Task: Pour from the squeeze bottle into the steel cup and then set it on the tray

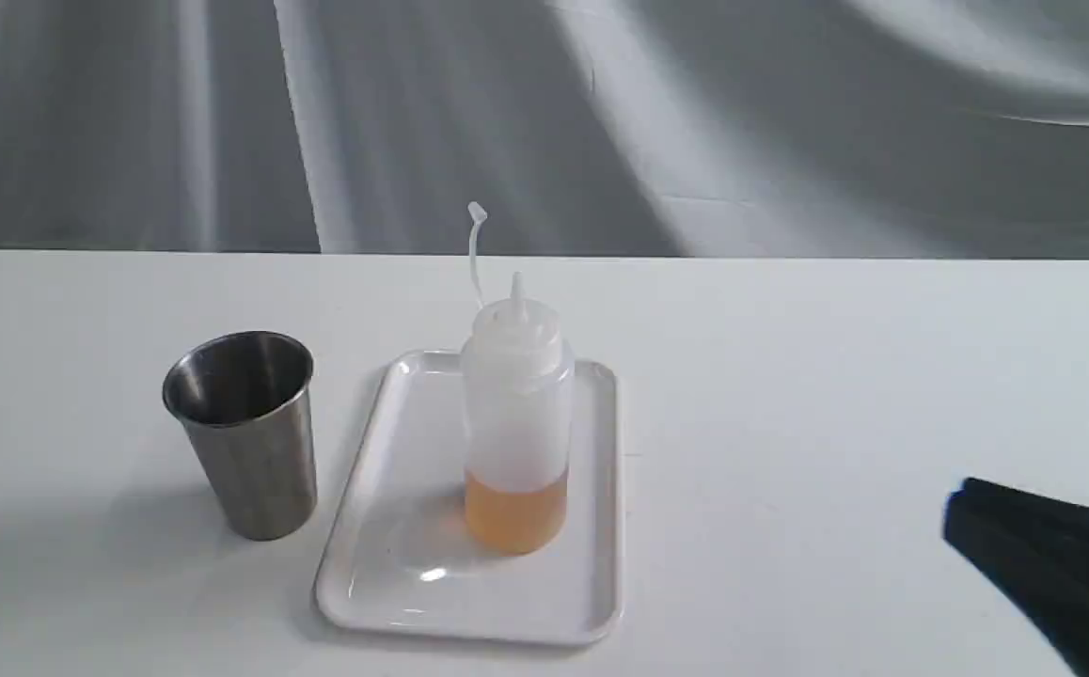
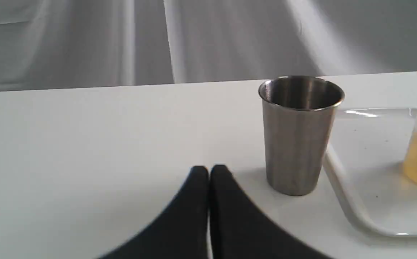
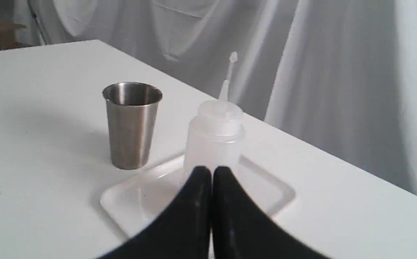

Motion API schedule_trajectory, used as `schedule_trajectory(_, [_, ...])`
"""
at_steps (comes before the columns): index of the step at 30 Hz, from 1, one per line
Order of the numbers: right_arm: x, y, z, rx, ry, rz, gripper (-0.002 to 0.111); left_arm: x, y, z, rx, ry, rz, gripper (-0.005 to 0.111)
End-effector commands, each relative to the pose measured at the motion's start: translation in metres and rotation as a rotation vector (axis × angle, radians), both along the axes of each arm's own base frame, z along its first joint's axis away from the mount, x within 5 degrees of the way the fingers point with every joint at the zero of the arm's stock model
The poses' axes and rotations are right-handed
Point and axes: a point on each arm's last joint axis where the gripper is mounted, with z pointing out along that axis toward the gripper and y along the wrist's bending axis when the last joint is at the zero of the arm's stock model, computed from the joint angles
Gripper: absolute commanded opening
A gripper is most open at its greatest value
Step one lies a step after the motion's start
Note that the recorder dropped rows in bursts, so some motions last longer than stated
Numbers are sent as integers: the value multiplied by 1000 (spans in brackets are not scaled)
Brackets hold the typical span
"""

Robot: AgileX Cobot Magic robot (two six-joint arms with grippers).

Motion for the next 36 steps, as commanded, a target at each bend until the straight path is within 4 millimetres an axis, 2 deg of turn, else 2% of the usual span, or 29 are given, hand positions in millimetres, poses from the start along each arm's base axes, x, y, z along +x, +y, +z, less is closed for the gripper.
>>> schedule_trajectory(1, [-17,-12,3,36,-1,-37,0,0,0,-1,-6,-6,2,0])
schedule_trajectory(8, [-47,-28,16,174,-116,-47,0,0,0,-1,-6,-6,2,0])
schedule_trajectory(12, [-60,-34,20,299,-137,-36,0,0,0,-1,-6,-6,2,0])
schedule_trajectory(16, [-69,-39,23,343,-190,-27,0,0,0,-1,-6,-6,2,0])
schedule_trajectory(26, [-69,-39,18,319,-148,-36,0,0,0,-1,-4,-6,2,0])
schedule_trajectory(29, [-68,-38,10,304,-98,-42,0,0,0,-1,-4,-6,2,0])
schedule_trajectory(33, [-66,-35,-2,413,7,-22,0,0,0,-1,-4,-6,2,0])
schedule_trajectory(36, [-63,-33,-12,398,35,-30,0,0,0,-1,-7,-6,3,0])
